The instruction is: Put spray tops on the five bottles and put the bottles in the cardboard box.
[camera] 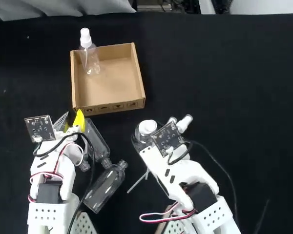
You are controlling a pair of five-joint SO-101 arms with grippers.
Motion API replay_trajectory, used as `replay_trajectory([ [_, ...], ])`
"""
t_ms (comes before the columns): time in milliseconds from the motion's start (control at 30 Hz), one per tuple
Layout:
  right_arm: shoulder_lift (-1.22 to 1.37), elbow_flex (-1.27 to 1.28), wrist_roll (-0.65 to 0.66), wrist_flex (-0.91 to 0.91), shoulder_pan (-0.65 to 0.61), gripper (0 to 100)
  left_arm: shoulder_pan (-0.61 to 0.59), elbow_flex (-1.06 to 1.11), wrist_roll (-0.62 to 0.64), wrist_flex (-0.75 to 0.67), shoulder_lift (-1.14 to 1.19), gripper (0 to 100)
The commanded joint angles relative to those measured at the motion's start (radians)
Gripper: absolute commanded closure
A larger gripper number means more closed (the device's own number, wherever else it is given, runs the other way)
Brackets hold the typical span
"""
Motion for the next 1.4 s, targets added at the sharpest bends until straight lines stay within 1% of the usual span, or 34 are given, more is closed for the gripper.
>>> replay_trajectory([
  [0, -0.028, -0.019, -0.003, -0.032, 0.026, 94.9, -0.013, 0.025, -0.015, 0.011, -0.009, 90],
  [233, -0.027, -0.033, -0.003, -0.06, 0.025, 95.2, -0.013, 0.025, -0.015, 0.011, -0.005, 90],
  [933, -0.002, -0.366, -0.003, -0.061, 0.037, 95.3, -0.013, 0.025, -0.015, 0.035, -0.008, 89],
  [1167, 0.202, -0.539, -0.003, -0.074, 0.037, 95.3, -0.013, 0.025, -0.015, 0.037, -0.008, 89],
  [1367, 0.406, -0.624, -0.005, -0.189, 0.034, 95.3, -0.013, 0.025, -0.017, 0.037, -0.008, 89],
])
